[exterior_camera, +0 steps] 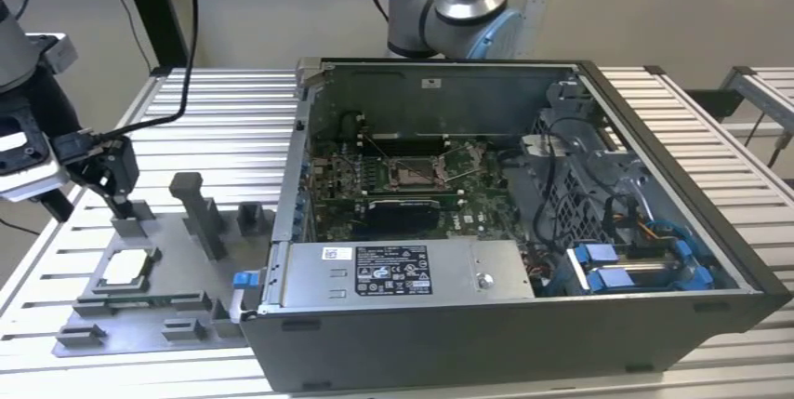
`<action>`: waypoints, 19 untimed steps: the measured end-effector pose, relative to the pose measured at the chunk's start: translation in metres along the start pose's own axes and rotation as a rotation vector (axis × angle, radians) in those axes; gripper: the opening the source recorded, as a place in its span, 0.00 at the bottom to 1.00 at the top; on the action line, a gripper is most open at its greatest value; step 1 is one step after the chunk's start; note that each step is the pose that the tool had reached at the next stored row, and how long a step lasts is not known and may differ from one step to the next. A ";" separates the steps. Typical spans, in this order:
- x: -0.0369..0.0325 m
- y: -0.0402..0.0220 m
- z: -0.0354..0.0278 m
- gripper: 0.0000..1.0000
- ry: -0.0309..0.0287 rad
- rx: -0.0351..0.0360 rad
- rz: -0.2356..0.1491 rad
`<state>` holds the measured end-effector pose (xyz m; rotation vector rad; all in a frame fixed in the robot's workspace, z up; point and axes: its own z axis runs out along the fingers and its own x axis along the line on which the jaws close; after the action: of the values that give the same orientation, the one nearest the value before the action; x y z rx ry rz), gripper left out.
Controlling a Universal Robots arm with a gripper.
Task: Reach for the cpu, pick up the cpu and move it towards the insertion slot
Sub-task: 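Pick up the cpu and move it towards the insertion slot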
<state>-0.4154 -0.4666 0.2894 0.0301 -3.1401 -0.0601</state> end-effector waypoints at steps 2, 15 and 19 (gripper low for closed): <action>0.0005 -0.0001 0.0024 1.00 0.0000 0.0001 0.000; 0.0022 -0.0004 0.0114 1.00 0.0001 0.0000 0.000; 0.0022 -0.0004 0.0117 1.00 0.0001 0.0000 0.000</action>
<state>-0.4176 -0.4666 0.2778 0.0301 -3.1401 -0.0601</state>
